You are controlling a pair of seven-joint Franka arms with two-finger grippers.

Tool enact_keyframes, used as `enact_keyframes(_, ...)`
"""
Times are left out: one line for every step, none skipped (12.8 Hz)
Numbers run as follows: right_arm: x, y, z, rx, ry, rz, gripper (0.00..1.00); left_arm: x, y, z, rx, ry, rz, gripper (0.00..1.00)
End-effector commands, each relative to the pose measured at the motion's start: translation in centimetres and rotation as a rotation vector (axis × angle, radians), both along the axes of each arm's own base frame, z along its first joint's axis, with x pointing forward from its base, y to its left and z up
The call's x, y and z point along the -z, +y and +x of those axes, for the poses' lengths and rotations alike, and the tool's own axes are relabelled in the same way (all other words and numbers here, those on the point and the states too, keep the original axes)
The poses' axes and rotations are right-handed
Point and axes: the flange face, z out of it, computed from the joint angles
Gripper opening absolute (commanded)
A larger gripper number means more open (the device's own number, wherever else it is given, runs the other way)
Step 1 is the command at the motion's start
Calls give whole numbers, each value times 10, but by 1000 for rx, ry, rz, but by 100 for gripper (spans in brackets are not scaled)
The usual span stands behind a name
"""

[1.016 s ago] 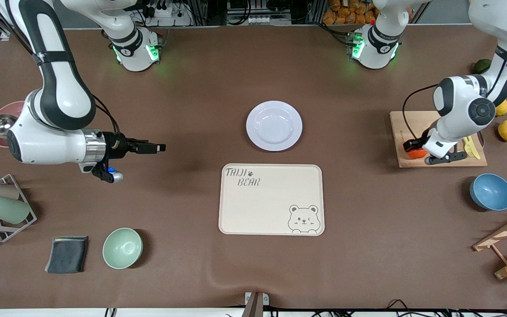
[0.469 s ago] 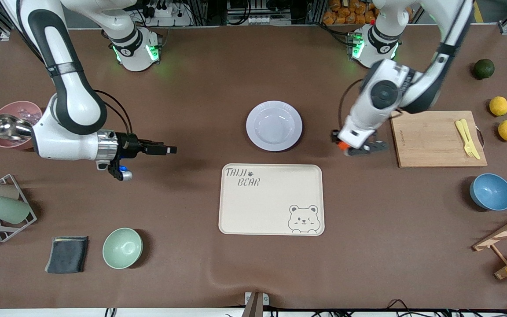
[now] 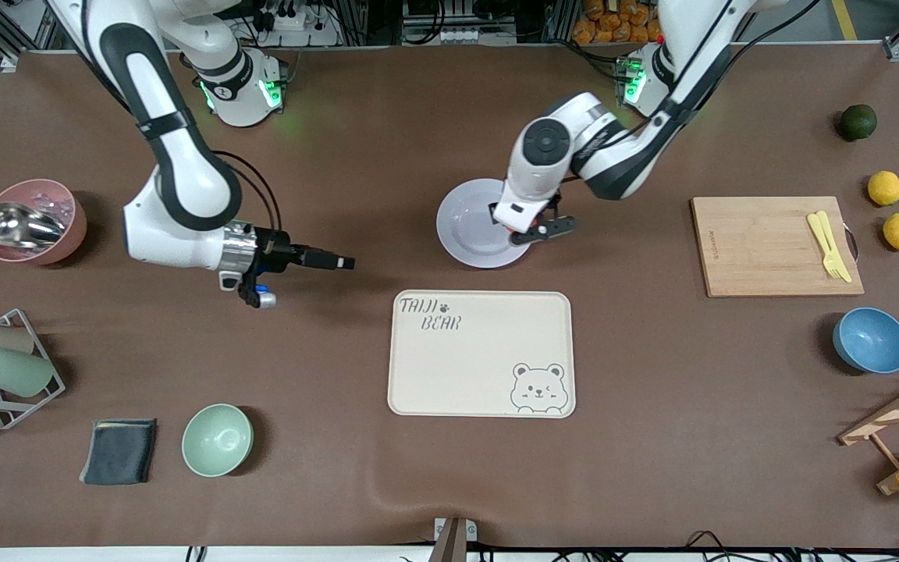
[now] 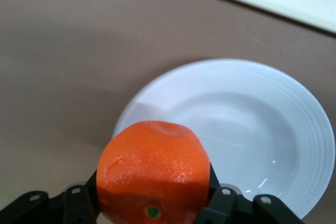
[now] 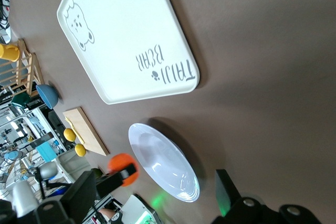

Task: Place orange and plate with both arms
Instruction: 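Carry the orange with the left gripper onto the white plate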

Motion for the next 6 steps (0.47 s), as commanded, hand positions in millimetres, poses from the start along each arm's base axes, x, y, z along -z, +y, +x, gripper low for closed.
enact_keyframes(16, 0, -13, 21, -36, 70, 100, 36, -34, -8, -57, 11, 41, 0)
enact_keyframes(24, 6, -23, 27, -42, 100, 100, 49, -42, -19, -59, 12, 58, 0)
enact_keyframes(28, 5, -26, 29, -50, 109, 100, 58, -44, -19, -62, 11, 64, 0)
enact_keyframes(29, 7, -28, 21, -53, 110, 100, 63, -45, -17, -73, 15, 64, 0)
enact_keyframes(33, 12, -31, 16, -52, 101, 100, 63, -50, -11, -99, 15, 52, 0)
enact_keyframes(36, 20, -33, 43, -56, 93, 100, 64, -55, -8, -113, 18, 44, 12)
